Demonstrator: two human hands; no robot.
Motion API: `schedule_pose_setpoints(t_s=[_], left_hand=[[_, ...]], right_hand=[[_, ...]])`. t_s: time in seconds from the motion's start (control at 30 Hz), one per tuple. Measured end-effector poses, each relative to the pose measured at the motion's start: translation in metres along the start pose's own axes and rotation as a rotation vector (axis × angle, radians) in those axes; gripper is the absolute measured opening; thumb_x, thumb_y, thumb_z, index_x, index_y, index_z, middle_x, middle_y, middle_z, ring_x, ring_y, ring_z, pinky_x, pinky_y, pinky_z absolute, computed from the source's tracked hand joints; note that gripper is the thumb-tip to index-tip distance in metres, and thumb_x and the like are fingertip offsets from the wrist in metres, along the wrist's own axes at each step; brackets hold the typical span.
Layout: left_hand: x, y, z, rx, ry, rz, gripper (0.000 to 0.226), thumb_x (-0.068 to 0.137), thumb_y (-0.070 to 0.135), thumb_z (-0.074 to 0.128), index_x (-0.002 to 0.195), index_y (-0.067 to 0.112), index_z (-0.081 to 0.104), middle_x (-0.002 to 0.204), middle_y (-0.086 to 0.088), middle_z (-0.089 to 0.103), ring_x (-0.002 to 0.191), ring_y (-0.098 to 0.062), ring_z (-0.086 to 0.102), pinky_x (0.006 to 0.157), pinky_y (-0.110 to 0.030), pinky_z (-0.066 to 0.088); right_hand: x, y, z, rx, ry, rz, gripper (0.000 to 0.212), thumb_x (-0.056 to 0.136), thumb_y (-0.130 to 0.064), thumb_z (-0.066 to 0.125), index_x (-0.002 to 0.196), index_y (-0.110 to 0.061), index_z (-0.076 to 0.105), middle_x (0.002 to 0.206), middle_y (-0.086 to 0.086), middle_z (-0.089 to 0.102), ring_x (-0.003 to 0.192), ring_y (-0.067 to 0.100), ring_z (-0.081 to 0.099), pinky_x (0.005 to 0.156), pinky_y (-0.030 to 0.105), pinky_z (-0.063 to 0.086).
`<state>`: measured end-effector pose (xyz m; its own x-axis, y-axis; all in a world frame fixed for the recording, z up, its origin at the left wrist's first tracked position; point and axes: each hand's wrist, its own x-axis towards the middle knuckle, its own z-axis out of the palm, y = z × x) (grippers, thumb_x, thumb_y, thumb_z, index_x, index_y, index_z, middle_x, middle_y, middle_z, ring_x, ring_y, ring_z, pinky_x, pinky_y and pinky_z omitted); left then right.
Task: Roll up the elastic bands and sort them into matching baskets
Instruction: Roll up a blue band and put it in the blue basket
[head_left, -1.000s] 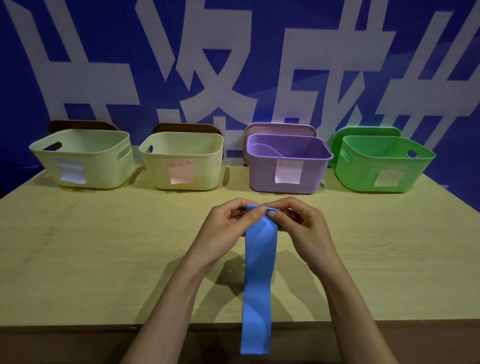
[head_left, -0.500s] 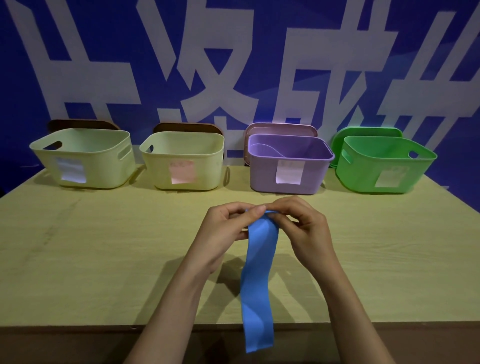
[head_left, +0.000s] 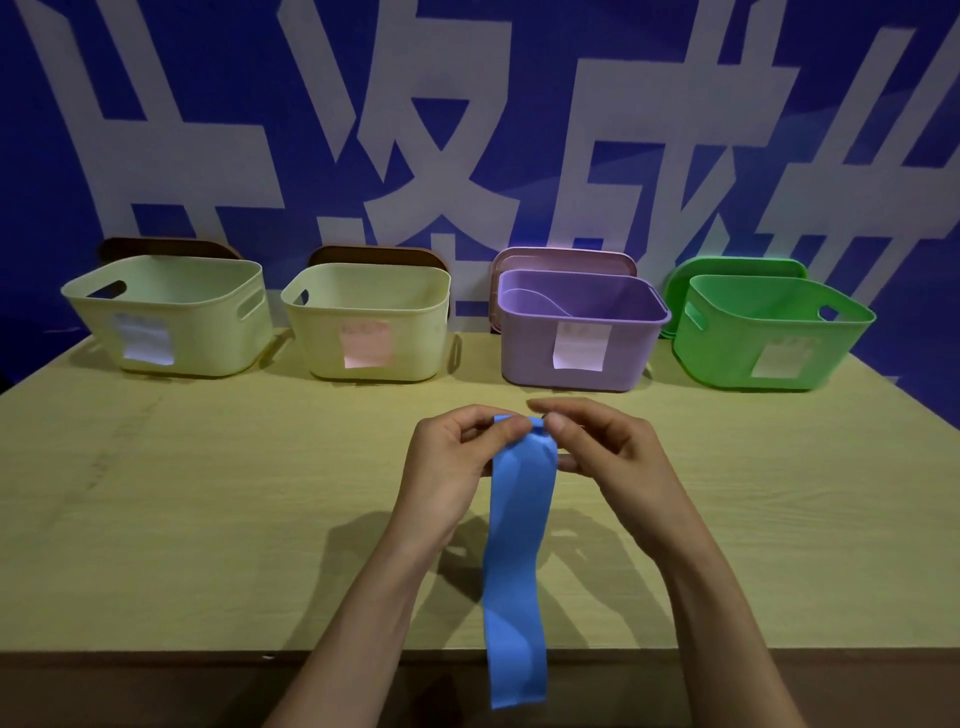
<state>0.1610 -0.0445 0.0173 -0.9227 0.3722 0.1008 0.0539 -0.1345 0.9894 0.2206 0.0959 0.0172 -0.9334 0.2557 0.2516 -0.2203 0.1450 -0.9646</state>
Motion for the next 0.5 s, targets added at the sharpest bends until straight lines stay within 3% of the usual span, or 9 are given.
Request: schedule_pose_setpoints(t_s=[0.3, 0.5], left_hand=[[-0.0004, -0.0009, -0.0004, 0.073, -0.027, 0.033, 0.008, 0.083, 0.013, 0.069, 0.08, 0.019, 0.073, 0.079, 0.001, 0.074, 0.078, -0.011, 0.07, 0.066, -0.022, 0.054], [0.0005, 0.0009, -0.0055, -0.002, -0.088, -0.037, 0.01, 0.082, 0.007, 0.069, 0.092, 0.007, 0.072, 0.085, -0.005, 0.075, 0.08, -0.013, 0.071, 0.065, -0.02, 0.053]], right_hand=[[0.0011, 0.0001, 0.0034, -0.05, 0.084, -0.043, 0.018, 0.088, -0.008, 0.063, 0.08, -0.02, 0.073, 0.079, -0.006, 0.074, 0.074, 0.006, 0.067, 0.061, 0.018, 0.05], [0.0018, 0.0027, 0.0028, -0.105, 0.072, -0.082, 0.015, 0.084, -0.006, 0.068, 0.083, -0.019, 0.074, 0.083, -0.004, 0.074, 0.082, 0.011, 0.069, 0.072, 0.024, 0.054]])
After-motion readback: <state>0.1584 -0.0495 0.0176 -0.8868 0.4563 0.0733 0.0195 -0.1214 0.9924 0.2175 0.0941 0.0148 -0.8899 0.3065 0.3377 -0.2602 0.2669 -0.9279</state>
